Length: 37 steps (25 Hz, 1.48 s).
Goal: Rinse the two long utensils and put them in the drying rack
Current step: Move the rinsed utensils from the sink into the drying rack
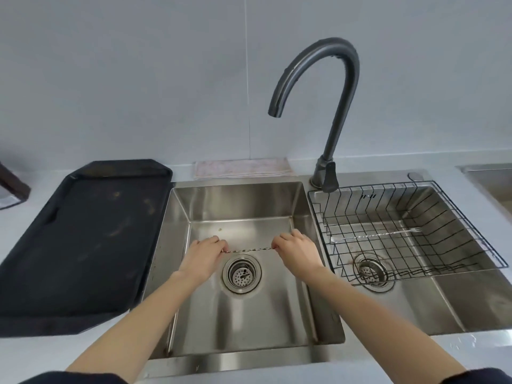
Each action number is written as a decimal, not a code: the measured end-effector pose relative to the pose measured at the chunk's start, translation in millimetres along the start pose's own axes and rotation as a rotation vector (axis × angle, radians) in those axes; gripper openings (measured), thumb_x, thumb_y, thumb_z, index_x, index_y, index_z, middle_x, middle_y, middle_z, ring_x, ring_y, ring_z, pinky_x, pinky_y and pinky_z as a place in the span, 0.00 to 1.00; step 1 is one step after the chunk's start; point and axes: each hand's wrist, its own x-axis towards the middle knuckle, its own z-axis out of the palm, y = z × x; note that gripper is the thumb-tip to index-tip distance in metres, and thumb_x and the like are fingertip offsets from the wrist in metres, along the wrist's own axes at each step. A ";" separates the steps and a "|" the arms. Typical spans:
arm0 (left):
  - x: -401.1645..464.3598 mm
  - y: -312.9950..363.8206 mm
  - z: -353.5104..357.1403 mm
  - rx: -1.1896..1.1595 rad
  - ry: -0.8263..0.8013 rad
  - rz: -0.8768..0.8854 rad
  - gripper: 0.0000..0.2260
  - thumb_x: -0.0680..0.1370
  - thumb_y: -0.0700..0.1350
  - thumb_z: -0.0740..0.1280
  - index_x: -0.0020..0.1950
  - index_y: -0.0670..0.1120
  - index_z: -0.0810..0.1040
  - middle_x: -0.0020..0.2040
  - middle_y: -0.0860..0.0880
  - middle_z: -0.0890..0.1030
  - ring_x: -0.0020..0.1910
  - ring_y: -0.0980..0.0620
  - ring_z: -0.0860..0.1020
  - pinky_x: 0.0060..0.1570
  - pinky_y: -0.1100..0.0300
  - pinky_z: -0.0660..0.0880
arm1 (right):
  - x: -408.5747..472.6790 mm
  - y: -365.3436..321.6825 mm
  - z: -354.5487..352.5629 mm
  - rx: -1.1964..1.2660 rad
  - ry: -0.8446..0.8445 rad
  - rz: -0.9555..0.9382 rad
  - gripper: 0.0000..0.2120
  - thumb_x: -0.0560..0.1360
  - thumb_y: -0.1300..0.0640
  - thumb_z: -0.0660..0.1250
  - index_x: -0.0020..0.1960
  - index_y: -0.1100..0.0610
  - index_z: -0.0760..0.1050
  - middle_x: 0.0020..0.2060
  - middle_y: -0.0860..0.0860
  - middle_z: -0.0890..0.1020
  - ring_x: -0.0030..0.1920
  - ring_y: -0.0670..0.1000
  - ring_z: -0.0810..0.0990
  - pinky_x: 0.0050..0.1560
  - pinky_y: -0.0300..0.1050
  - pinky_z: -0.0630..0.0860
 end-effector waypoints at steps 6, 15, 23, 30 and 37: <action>-12.2 33.5 -14.4 0.001 0.042 -0.003 0.12 0.79 0.47 0.57 0.60 0.48 0.75 0.59 0.50 0.79 0.58 0.47 0.77 0.56 0.54 0.71 | -28.6 29.2 -26.6 -0.009 0.041 0.016 0.11 0.77 0.65 0.61 0.56 0.58 0.76 0.53 0.54 0.81 0.56 0.58 0.75 0.52 0.48 0.71; 5.2 147.4 -8.0 -0.042 0.066 0.047 0.14 0.80 0.48 0.56 0.62 0.51 0.76 0.61 0.50 0.80 0.61 0.47 0.76 0.55 0.54 0.73 | -79.0 131.6 -66.7 -0.080 0.051 0.052 0.12 0.77 0.64 0.60 0.57 0.58 0.76 0.56 0.53 0.81 0.60 0.57 0.75 0.61 0.49 0.69; 39.3 229.0 -6.7 -0.067 0.120 0.098 0.13 0.80 0.47 0.57 0.61 0.51 0.76 0.60 0.52 0.81 0.59 0.49 0.78 0.54 0.54 0.75 | -100.5 215.3 -97.5 -0.099 0.034 0.101 0.12 0.79 0.62 0.58 0.59 0.57 0.75 0.56 0.54 0.80 0.59 0.56 0.74 0.58 0.49 0.70; 67.3 278.8 4.0 -0.096 0.058 0.138 0.12 0.79 0.45 0.59 0.60 0.49 0.76 0.59 0.51 0.81 0.58 0.51 0.78 0.56 0.56 0.75 | -108.6 271.2 -108.4 -0.113 -0.008 0.157 0.11 0.79 0.59 0.57 0.57 0.57 0.75 0.56 0.53 0.80 0.59 0.55 0.73 0.58 0.48 0.70; 100.2 296.8 27.4 -0.099 -0.057 0.119 0.09 0.78 0.43 0.59 0.54 0.46 0.78 0.56 0.50 0.80 0.55 0.50 0.78 0.52 0.57 0.75 | -91.6 307.0 -93.5 -0.083 -0.098 0.177 0.11 0.79 0.59 0.57 0.57 0.56 0.76 0.56 0.52 0.79 0.60 0.54 0.73 0.58 0.46 0.70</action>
